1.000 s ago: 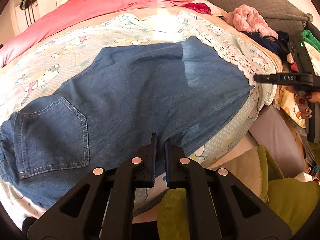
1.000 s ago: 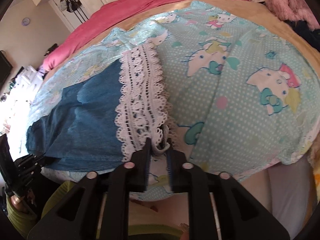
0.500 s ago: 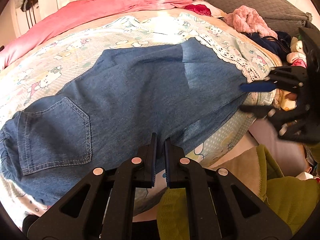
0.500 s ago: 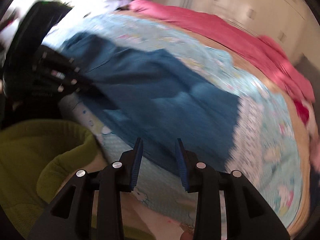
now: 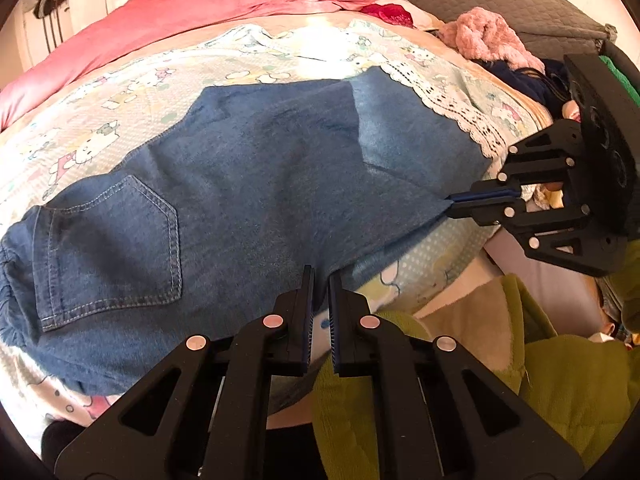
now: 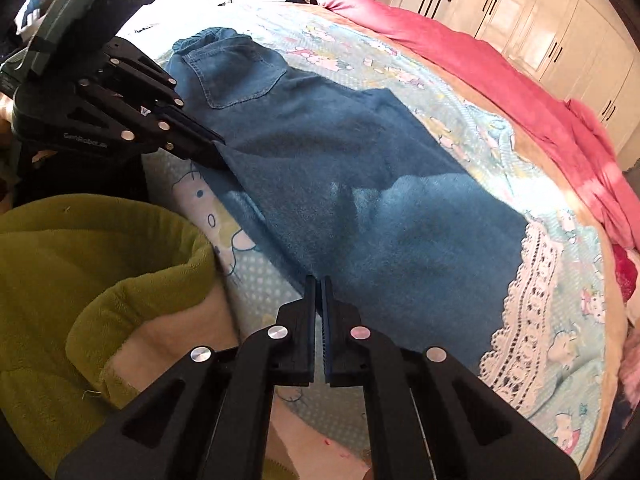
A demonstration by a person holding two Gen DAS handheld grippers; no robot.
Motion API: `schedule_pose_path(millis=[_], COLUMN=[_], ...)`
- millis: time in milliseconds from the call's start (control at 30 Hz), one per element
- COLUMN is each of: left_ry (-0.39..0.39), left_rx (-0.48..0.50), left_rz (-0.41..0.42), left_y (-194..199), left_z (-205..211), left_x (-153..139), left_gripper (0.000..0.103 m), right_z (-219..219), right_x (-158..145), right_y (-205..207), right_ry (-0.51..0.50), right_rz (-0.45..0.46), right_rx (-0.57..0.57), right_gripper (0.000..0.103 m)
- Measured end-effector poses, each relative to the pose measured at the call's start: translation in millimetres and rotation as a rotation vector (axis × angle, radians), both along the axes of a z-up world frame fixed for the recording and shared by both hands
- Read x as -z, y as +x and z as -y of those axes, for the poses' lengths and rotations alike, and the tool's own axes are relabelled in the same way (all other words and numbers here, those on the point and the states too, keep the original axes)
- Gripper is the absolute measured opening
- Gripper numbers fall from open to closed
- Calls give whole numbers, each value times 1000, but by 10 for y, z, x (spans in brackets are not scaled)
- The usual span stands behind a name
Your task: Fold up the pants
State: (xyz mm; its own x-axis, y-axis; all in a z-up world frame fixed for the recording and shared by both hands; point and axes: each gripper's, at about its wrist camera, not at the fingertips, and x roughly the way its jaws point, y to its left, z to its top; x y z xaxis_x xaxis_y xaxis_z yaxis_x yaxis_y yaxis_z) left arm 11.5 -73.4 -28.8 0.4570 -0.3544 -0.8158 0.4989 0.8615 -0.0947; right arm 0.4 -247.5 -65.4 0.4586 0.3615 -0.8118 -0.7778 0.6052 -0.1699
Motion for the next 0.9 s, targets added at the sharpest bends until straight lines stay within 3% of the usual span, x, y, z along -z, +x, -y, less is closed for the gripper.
schedule_pose_path(millis=[167, 233, 333, 433, 467, 567, 700, 767, 800, 833, 900], left_ry=[17, 22, 27, -8, -23, -27, 23, 143, 206, 198, 109], left_rx=[5, 8, -2, -25, -40, -161, -356, -419, -440, -440, -459], left_rz=[-18, -16, -1, 11, 24, 82, 18, 45, 58, 56, 29], left_y=[-23, -35, -61, -70, -71, -15, 145, 168, 185, 193, 211], left_z=[-4, -10, -51, -162, -208, -436, -823, -952, -1038, -1101, -1261], left_x=[47, 32, -14, -126, -182, -288, -134, -83, -50, -38, -57], left_gripper=[4, 4, 19, 23, 30, 70, 71, 72, 72, 70, 65], right_z=[-27, 82, 344, 651, 722, 865, 875, 889, 925, 950, 938], right_x=[78, -5, -188, -326, -337, -285, -95, 52, 70, 60, 68], right_y=[-10, 28, 117, 250, 284, 414, 523, 570, 580, 571, 577], right_ry=[-17, 48, 142, 211, 221, 216, 131, 75, 103, 116, 115], right_rz=[-27, -74, -91, -83, -80, -92, -120, -134, -146, -150, -149], right_rx=[1, 29, 98, 210, 241, 327, 404, 442, 448, 453, 457], right_gripper=[5, 7, 22, 25, 25, 27, 37, 37, 37, 37, 37])
